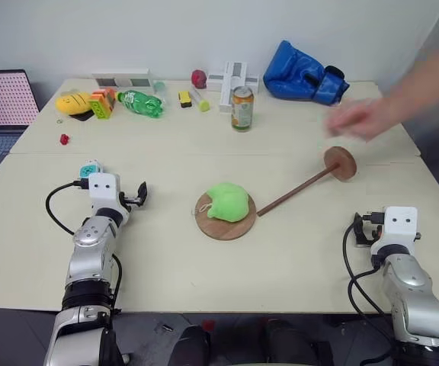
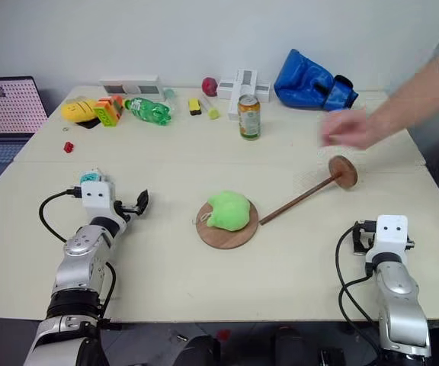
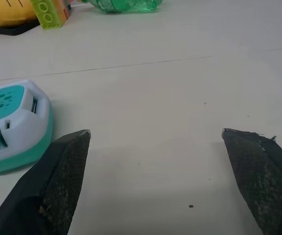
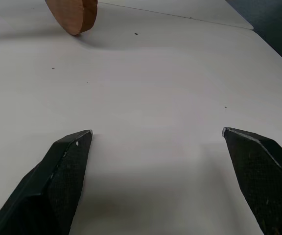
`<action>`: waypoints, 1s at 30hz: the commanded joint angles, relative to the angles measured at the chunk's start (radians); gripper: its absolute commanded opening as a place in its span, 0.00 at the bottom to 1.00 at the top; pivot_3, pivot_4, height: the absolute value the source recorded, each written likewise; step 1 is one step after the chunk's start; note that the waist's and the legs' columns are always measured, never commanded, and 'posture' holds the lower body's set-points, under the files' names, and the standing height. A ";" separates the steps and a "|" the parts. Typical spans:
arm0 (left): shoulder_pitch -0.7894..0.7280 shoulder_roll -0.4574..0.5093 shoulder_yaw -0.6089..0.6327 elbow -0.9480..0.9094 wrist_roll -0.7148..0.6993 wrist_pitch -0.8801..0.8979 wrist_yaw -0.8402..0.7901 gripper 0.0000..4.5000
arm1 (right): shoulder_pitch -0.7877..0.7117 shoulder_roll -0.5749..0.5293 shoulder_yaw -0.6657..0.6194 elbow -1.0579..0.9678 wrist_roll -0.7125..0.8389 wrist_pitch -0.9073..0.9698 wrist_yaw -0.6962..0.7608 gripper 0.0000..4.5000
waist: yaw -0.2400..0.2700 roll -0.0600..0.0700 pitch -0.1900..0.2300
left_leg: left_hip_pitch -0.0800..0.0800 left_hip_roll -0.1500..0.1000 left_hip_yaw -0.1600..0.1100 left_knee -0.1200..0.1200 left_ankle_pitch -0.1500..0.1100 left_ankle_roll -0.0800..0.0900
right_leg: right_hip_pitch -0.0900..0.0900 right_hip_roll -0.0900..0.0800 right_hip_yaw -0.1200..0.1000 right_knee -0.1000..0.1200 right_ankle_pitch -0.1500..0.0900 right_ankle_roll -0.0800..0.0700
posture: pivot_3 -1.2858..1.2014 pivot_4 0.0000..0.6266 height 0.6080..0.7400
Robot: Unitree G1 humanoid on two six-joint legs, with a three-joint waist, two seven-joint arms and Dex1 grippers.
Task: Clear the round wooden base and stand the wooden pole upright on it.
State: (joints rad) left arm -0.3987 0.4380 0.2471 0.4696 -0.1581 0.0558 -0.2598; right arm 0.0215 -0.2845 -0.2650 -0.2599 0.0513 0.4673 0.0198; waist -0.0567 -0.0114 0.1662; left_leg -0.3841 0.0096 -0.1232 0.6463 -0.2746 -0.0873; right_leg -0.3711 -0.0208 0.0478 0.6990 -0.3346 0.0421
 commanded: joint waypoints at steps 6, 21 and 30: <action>0.035 0.035 0.035 -0.076 -0.026 0.003 -0.044 1.00 | -0.012 -0.004 0.007 -0.056 0.000 -0.010 0.016 0.99 | 0.000 0.000 0.000 | 0.000 0.000 0.000 0.000 0.000 0.000 | 0.000 0.000 0.000 0.000 0.000 0.000 | 0.52 0.24 1.00; 0.011 0.251 -0.109 -0.518 -0.332 0.391 -0.628 1.00 | -0.009 -0.182 0.185 -0.339 0.289 0.034 0.499 0.99 | 0.003 0.000 0.000 | 0.001 0.000 -0.001 0.001 -0.002 0.003 | 0.003 0.000 -0.001 -0.002 0.000 0.000 | 0.52 0.24 1.00; -0.169 0.172 -0.329 -0.435 -0.240 0.366 -0.742 1.00 | -0.006 -0.208 0.259 -0.507 0.386 0.138 0.507 0.99 | 0.004 -0.001 0.000 | 0.000 0.000 -0.002 0.001 -0.002 0.003 | 0.003 0.001 -0.002 -0.001 0.000 0.000 | 0.52 0.24 1.00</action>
State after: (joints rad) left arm -0.5625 0.6210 -0.0412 0.0077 -0.4381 0.4733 -0.9714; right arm 0.0244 -0.4984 -0.0090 -0.7174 0.4190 0.5884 0.5434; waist -0.0528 -0.0123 0.1662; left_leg -0.3837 0.0095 -0.1252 0.6473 -0.2763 -0.0840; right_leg -0.3678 -0.0197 0.0459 0.6973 -0.3347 0.0421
